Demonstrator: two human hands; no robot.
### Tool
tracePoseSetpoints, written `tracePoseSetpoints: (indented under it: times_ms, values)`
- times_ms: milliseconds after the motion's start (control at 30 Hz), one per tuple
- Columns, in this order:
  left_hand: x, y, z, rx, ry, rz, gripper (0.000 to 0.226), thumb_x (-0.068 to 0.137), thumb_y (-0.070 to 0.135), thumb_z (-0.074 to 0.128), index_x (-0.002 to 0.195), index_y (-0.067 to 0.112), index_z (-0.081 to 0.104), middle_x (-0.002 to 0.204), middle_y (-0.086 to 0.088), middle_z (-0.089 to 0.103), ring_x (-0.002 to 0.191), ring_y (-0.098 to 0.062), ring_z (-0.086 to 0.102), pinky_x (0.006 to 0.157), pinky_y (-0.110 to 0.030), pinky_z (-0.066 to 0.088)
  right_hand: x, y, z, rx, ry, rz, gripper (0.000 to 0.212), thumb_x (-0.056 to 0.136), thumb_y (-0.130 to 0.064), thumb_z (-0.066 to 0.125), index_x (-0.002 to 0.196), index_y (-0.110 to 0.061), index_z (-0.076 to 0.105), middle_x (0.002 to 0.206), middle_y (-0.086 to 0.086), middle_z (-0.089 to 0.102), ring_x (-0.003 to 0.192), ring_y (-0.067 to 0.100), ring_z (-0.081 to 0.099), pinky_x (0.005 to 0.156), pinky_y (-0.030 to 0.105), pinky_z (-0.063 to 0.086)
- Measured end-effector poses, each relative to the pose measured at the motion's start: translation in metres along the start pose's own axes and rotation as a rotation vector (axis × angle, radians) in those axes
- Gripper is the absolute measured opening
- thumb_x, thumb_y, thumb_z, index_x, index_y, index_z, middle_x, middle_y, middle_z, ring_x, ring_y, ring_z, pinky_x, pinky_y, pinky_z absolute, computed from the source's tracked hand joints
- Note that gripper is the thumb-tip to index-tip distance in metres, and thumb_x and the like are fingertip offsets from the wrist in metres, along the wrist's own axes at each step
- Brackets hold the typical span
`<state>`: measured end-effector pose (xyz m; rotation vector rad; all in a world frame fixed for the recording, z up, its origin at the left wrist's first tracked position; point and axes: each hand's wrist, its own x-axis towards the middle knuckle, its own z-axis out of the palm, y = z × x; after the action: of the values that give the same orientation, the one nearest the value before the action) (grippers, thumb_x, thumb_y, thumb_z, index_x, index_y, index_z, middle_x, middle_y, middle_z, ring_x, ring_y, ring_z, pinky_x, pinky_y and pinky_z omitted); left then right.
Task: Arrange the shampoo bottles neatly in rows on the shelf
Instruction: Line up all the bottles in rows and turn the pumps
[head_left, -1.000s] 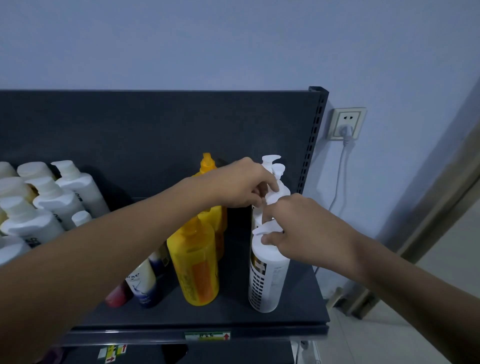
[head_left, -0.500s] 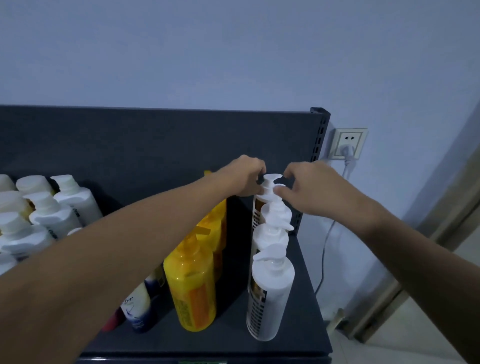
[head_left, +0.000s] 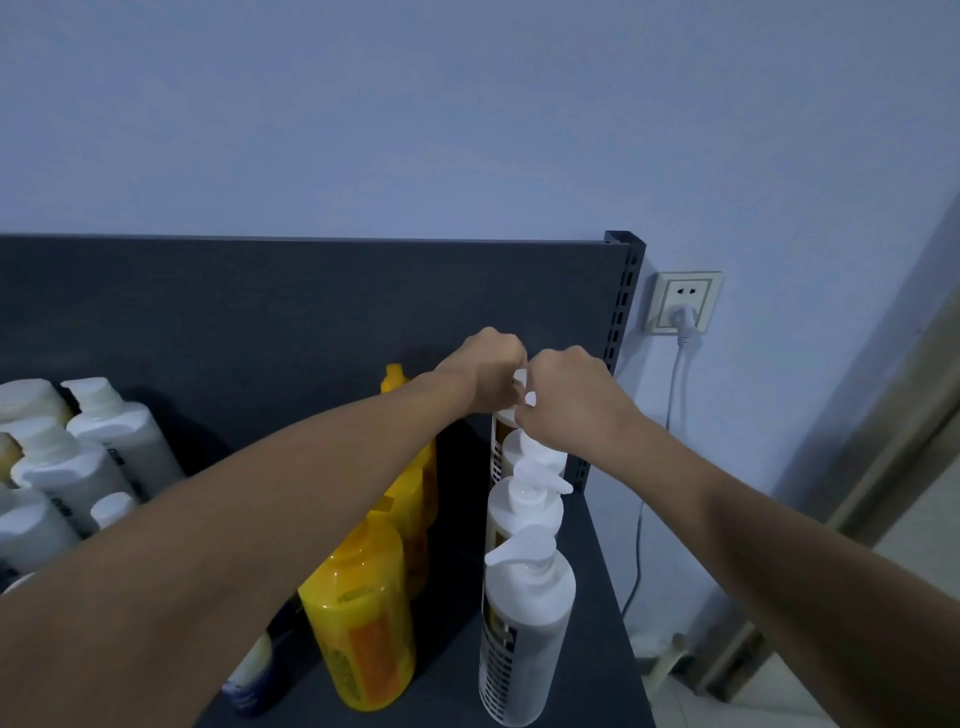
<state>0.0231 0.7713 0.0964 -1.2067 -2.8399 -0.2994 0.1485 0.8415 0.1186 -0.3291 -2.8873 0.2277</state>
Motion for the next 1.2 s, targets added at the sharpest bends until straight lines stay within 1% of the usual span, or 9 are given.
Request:
tracePoseSetpoints:
  times_ms: [67, 267, 400, 500, 567, 900, 1000, 1133, 1200]
  values:
    - [0.002, 0.000, -0.001, -0.018, -0.001, -0.023, 0.032, 0.087, 0.008, 0.062, 0.062, 0.022, 0.049, 0.069, 0.001, 0.054, 0.061, -0.014, 0.050, 0.050, -0.023, 0.032, -0.001, 0.000, 0.000, 0.000, 0.014, -0.034, 0.010, 0.090, -0.017, 0.063, 0.089, -0.007, 0.066, 0.081, 0.007, 0.066, 0.070, 0.025, 0.065, 0.059, 0.030, 0.053]
    - [0.003, -0.004, 0.001, -0.029, -0.012, 0.002, 0.031, 0.089, 0.008, 0.061, 0.064, 0.024, 0.053, 0.072, 0.002, 0.057, 0.063, -0.015, 0.053, 0.052, -0.021, 0.034, -0.003, 0.005, -0.006, 0.033, -0.046, -0.113, 0.028, 0.094, -0.019, 0.062, 0.118, -0.008, 0.071, 0.100, 0.009, 0.071, 0.080, 0.025, 0.064, 0.066, 0.027, 0.045]
    - [0.002, -0.006, -0.001, -0.036, -0.026, 0.017, 0.023, 0.091, 0.011, 0.058, 0.072, 0.026, 0.060, 0.074, 0.004, 0.060, 0.070, -0.016, 0.057, 0.054, -0.022, 0.038, -0.003, 0.007, -0.011, 0.070, -0.082, -0.146, 0.027, 0.095, -0.018, 0.063, 0.120, -0.012, 0.071, 0.112, 0.010, 0.069, 0.096, 0.029, 0.068, 0.073, 0.030, 0.050]
    - [-0.001, -0.008, 0.000, -0.035, -0.037, 0.041, 0.031, 0.092, 0.012, 0.056, 0.067, 0.029, 0.053, 0.071, 0.007, 0.055, 0.068, -0.016, 0.054, 0.053, -0.020, 0.033, -0.003, 0.005, -0.008, 0.057, -0.079, -0.155, 0.025, 0.096, -0.014, 0.061, 0.118, -0.011, 0.071, 0.090, 0.005, 0.063, 0.079, 0.025, 0.063, 0.065, 0.028, 0.047]
    - [-0.003, -0.010, -0.001, -0.051, -0.041, 0.038, 0.025, 0.091, 0.011, 0.056, 0.071, 0.024, 0.061, 0.073, 0.005, 0.059, 0.067, -0.015, 0.054, 0.054, -0.020, 0.033, -0.003, 0.005, -0.005, 0.040, -0.049, -0.156, 0.026, 0.096, -0.014, 0.060, 0.119, -0.010, 0.070, 0.084, 0.004, 0.060, 0.073, 0.024, 0.059, 0.064, 0.027, 0.045]
    - [-0.006, -0.009, -0.008, -0.102, -0.046, 0.023, 0.038, 0.089, 0.006, 0.056, 0.057, 0.028, 0.056, 0.065, 0.002, 0.056, 0.061, -0.014, 0.049, 0.054, -0.021, 0.034, -0.003, 0.011, -0.001, 0.100, -0.040, -0.153, 0.027, 0.096, -0.019, 0.063, 0.121, -0.012, 0.070, 0.114, 0.011, 0.071, 0.099, 0.029, 0.068, 0.072, 0.028, 0.046]
    - [-0.007, -0.008, -0.009, -0.109, -0.033, 0.022, 0.043, 0.090, 0.005, 0.057, 0.056, 0.030, 0.054, 0.065, 0.003, 0.056, 0.062, -0.015, 0.050, 0.054, -0.021, 0.034, -0.002, 0.011, -0.001, 0.096, -0.026, -0.158, 0.026, 0.097, -0.018, 0.062, 0.120, -0.011, 0.070, 0.111, 0.012, 0.072, 0.094, 0.029, 0.069, 0.070, 0.027, 0.044]
    - [-0.007, -0.009, -0.005, -0.099, -0.032, 0.015, 0.035, 0.092, 0.005, 0.057, 0.065, 0.027, 0.061, 0.072, 0.002, 0.061, 0.071, -0.018, 0.058, 0.059, -0.022, 0.044, -0.002, 0.011, 0.003, 0.075, -0.002, -0.163, 0.027, 0.097, -0.018, 0.061, 0.122, -0.011, 0.069, 0.071, -0.005, 0.055, 0.055, 0.008, 0.050, 0.053, 0.020, 0.037]
    - [-0.010, -0.009, -0.006, -0.061, -0.044, 0.015, 0.026, 0.095, 0.008, 0.056, 0.075, 0.023, 0.064, 0.079, 0.000, 0.062, 0.074, -0.017, 0.059, 0.063, -0.024, 0.049, -0.001, 0.011, 0.005, 0.061, 0.018, -0.159, 0.027, 0.097, -0.019, 0.059, 0.122, -0.012, 0.068, 0.068, -0.006, 0.050, 0.053, 0.007, 0.046, 0.050, 0.019, 0.035]
